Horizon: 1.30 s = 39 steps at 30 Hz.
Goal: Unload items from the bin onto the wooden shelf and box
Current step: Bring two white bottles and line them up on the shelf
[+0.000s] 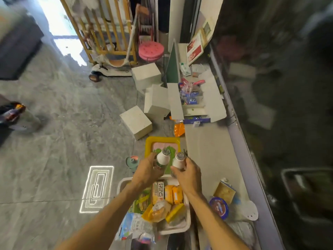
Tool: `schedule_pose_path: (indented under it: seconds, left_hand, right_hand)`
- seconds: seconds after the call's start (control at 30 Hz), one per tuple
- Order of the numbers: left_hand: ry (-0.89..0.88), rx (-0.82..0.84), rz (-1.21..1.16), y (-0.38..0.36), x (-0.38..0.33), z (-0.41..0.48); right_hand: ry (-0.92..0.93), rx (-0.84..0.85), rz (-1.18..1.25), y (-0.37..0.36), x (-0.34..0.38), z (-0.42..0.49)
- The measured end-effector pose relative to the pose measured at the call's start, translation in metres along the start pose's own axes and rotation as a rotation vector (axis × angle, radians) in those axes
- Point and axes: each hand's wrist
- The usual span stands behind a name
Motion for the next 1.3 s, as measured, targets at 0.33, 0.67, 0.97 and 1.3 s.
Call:
schedule_pose_path:
  seconds: [0.33, 0.67, 0.97, 1.3]
  left_hand:
    - [-0.267, -0.072, -0.037, 0.103, -0.134, -0.025]
    - [-0.600, 0.183, -0.032, 0.119, -0.237, -0.031]
    - [-0.868, 0.512, 0.001, 0.032, -0.315, -0.118]
    - [-1.138, 0.972, 0.004, -0.078, -0.352, -0.366]
  right_hand:
    - [0.253, -0.135, -0.025, 0.122, 0.131, -0.003]
    - [0.151, -0.502, 0.027, 0.213, 0.166, -0.075]
    - [-0.166, -0.827, -0.058, 0.274, 0.135, -0.235]
    - [-0.471, -1.219, -0.130, 0.315, 0.077, -0.513]
Point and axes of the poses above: each hand's wrist, its own z-axis towards the middle knuckle, its own y-axis out of the back of the hand, x = y × z, and after that the axes turned 1 degree about y, right-handed
